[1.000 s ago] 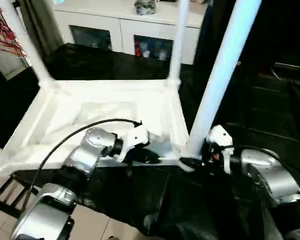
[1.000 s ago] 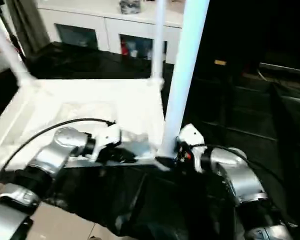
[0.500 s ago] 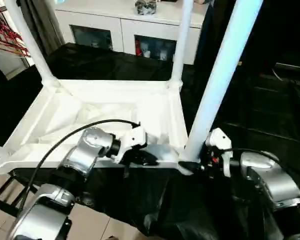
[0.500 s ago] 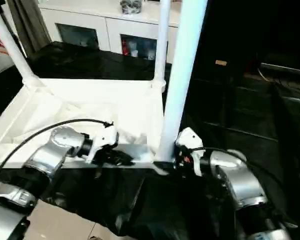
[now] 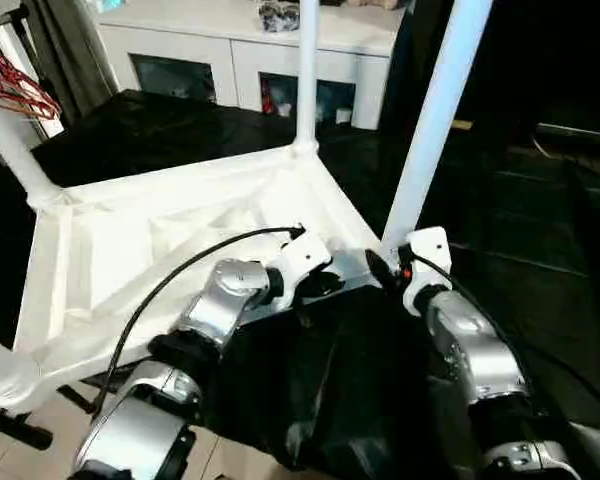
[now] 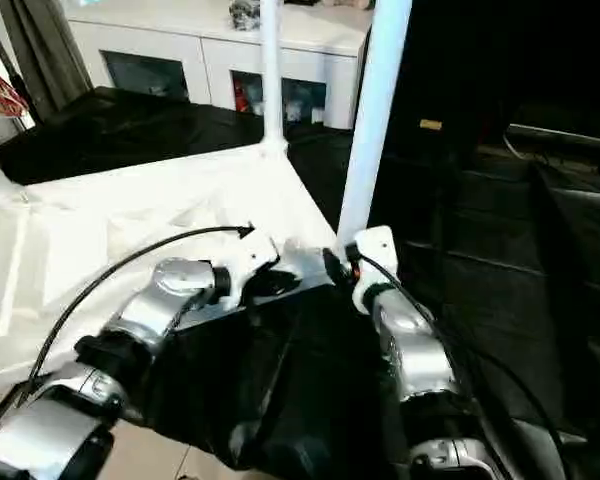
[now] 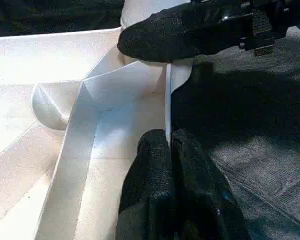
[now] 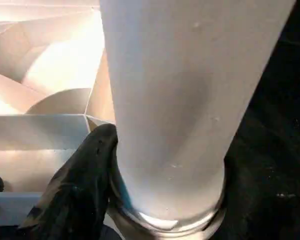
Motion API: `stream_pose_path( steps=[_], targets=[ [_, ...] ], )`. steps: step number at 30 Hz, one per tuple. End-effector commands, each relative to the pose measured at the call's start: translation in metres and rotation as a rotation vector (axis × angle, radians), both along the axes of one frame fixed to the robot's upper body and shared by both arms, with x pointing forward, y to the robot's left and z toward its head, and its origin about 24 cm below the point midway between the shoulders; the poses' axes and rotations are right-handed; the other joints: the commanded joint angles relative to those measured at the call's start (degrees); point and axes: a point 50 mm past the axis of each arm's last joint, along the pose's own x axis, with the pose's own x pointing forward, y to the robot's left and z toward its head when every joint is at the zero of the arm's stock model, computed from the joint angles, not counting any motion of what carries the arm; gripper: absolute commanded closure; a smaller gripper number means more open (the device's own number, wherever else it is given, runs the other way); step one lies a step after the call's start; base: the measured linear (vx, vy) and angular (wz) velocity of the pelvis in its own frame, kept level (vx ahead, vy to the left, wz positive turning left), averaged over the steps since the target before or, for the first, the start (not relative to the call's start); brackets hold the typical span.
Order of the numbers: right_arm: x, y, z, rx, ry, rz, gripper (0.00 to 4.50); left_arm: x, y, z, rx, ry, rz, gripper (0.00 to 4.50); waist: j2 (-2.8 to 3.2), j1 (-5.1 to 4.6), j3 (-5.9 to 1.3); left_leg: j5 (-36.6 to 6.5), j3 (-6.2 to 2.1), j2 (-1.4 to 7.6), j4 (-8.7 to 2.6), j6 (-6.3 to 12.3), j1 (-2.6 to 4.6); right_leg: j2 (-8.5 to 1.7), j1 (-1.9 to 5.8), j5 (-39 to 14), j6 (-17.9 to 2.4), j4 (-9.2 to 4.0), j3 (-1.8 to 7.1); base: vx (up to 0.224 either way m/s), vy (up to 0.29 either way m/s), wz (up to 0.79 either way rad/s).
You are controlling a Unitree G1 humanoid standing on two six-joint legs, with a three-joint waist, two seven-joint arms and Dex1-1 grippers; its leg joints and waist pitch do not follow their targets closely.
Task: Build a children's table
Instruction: Rotate leg to tighten
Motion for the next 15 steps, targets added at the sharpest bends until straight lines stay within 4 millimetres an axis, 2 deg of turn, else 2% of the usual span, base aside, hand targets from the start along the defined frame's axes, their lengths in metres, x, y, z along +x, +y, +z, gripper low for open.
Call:
stream_pose_path(
  steps=[1, 6, 9, 10, 12, 13, 15],
  targets=[
    [-0.008, 0.041, -0.003, 0.073, 0.022, 0.180, 1.08, -0.004, -0.026, 0.009, -0.056, -0.032, -0.061, 4.50, -0.52, 0.06, -3.29, -14.1, -1.15, 2.06, -4.20, 2.29, 0.70, -3.06, 2.27, -14.7, -11.6, -3.95, 2.20, 0.000, 0.000, 0.00],
    [-0.006, 0.026, 0.002, 0.050, 0.013, 0.246, 0.61, -0.007, -0.015, 0.011, -0.066, -0.024, -0.135, 4.50, -0.57, 0.02, -3.27, -14.6, -1.20, 2.13, -4.21, 2.56, 0.66, -3.14, 2.39, -16.0, -11.4, -4.04, 2.18, 0.000, 0.000, 0.00],
    [-0.011, 0.017, 0.006, 0.028, 0.015, 0.376, 0.61, -0.011, -0.005, 0.012, -0.051, -0.020, -0.216, 4.50, -0.64, 0.06, -3.40, -12.9, -1.25, 2.16, -4.08, 3.45, 0.36, -3.17, 2.79, -13.2, -12.2, -3.61, 2.15, 0.000, 0.000, 0.00],
    [-0.016, 0.010, 0.007, 0.001, 0.022, 0.467, 0.61, -0.014, 0.002, 0.012, -0.045, -0.017, -0.260, 4.50, -0.58, 0.16, -3.45, -12.4, -1.14, 2.24, -3.95, 4.07, 0.50, -3.11, 2.70, -11.7, -12.7, -3.56, 2.17, 0.000, 0.000, 0.00],
    [-0.019, 0.005, 0.008, -0.008, 0.028, 0.514, 0.61, -0.015, 0.005, 0.012, -0.038, -0.013, -0.276, 4.50, -0.61, 0.38, -3.50, -11.2, -1.06, 2.31, -3.81, 5.11, 0.44, -3.09, 2.87, -9.1, -13.5, -3.22, 2.21, 0.000, 0.000, 0.00],
    [-0.023, 0.000, 0.010, -0.013, 0.039, 0.570, 0.61, -0.015, 0.010, 0.012, -0.027, -0.008, -0.292, 4.50, -0.49, 0.33, -3.50, -10.9, -0.96, 2.32, -3.76, 5.54, 0.45, -3.05, 2.72, -8.2, -14.2, -3.12, 2.18, 0.000, 0.000, 0.00],
    [-0.025, -0.003, 0.011, -0.020, 0.043, 0.604, 0.61, -0.015, 0.013, 0.012, -0.022, -0.002, -0.307, 4.50, -0.55, 0.59, -3.40, -11.2, -0.88, 2.39, -3.77, 5.45, 0.52, -3.02, 2.78, -9.4, -14.3, -3.23, 2.08, 0.000, 0.000, 0.00]
  ],
)
